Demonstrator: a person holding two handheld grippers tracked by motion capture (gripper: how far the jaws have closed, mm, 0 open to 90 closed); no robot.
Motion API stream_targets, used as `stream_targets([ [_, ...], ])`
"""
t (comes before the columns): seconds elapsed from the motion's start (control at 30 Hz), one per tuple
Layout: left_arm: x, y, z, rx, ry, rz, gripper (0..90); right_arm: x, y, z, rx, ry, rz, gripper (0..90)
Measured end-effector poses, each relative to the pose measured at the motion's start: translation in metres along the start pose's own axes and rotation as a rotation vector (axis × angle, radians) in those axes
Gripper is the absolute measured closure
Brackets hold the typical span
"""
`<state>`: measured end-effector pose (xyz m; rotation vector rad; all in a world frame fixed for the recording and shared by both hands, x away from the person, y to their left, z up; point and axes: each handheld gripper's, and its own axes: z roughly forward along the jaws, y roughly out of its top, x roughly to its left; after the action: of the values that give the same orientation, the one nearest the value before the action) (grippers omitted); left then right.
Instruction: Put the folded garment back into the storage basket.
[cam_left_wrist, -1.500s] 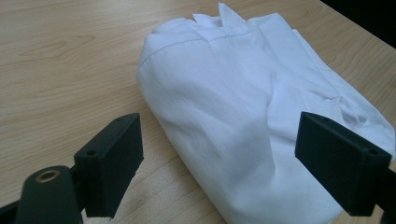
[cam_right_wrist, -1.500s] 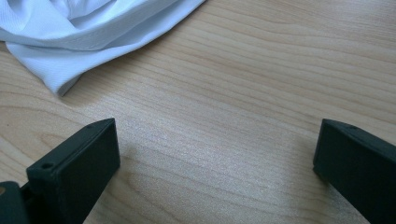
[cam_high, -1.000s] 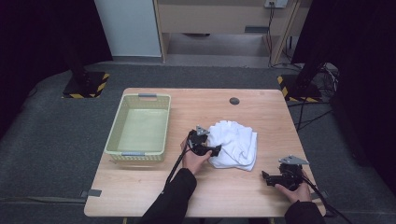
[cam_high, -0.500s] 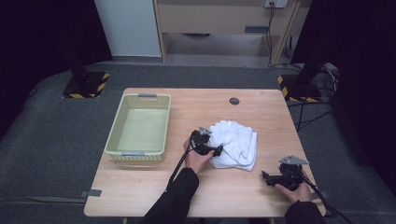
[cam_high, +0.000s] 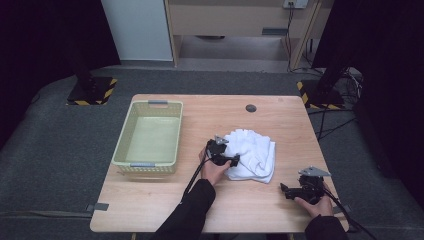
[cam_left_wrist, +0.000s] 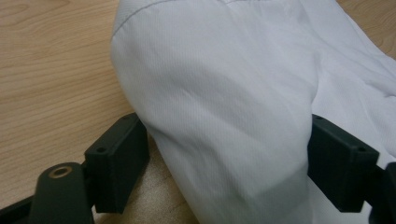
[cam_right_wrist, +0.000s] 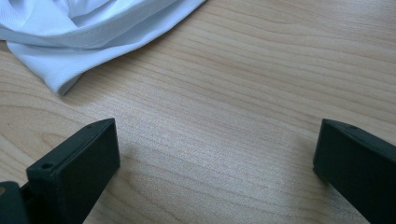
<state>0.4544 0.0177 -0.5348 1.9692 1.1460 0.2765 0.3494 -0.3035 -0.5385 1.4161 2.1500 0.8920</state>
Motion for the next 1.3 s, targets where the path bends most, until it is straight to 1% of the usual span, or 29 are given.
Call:
stream_targets([
  [0.1, -0.003, -0.002, 0.001, -0.014, 0.011, 0.027, 24.9, 0.000, 0.000, 0.000, 0.000, 0.000, 0.001, 0.6],
  [0.3, -0.007, -0.003, 0.001, -0.024, 0.017, 0.031, 38.3, 0.000, 0.000, 0.000, 0.000, 0.001, -0.001, 0.6],
  [0.4, -0.008, -0.004, 0.001, -0.028, 0.018, 0.023, 47.1, 0.000, 0.000, 0.000, 0.000, 0.001, -0.001, 0.6],
  [0.43, -0.009, -0.004, 0.001, -0.030, 0.019, 0.018, 53.2, 0.000, 0.000, 0.000, 0.000, 0.001, -0.001, 0.6],
  [0.47, -0.009, -0.004, 0.001, -0.030, 0.018, 0.014, 55.8, 0.000, 0.000, 0.000, 0.000, 0.001, -0.001, 0.6],
  [0.5, -0.010, -0.004, 0.001, -0.029, 0.017, 0.012, 55.8, 0.000, 0.000, 0.000, 0.000, 0.001, -0.001, 0.6],
  [0.6, -0.011, -0.005, 0.001, -0.029, 0.008, 0.000, 63.2, 0.000, 0.000, 0.000, 0.000, 0.001, -0.001, 0.6],
  [0.77, -0.013, -0.006, 0.001, -0.026, -0.009, -0.007, 73.7, 0.000, 0.000, 0.000, 0.000, 0.001, -0.001, 0.6],
  [0.87, -0.013, -0.006, 0.000, -0.035, -0.013, -0.016, 76.5, 0.000, 0.000, 0.000, 0.000, 0.001, -0.001, 0.6],
  [0.93, -0.012, -0.006, -0.001, -0.038, -0.027, -0.043, 77.2, 0.000, 0.000, 0.000, 0.000, 0.002, -0.002, 0.7],
  [1.0, -0.011, -0.004, -0.006, -0.041, -0.052, -0.065, 77.6, 0.000, 0.000, 0.000, 0.000, 0.003, -0.002, 0.7],
  [1.07, -0.011, -0.001, -0.013, -0.057, -0.076, -0.076, 77.8, 0.000, 0.000, 0.000, 0.000, 0.003, -0.002, 0.6],
  [1.3, -0.010, 0.011, -0.048, -0.111, -0.133, -0.080, 77.9, 0.000, 0.000, 0.000, 0.000, 0.003, -0.002, 0.6],
])
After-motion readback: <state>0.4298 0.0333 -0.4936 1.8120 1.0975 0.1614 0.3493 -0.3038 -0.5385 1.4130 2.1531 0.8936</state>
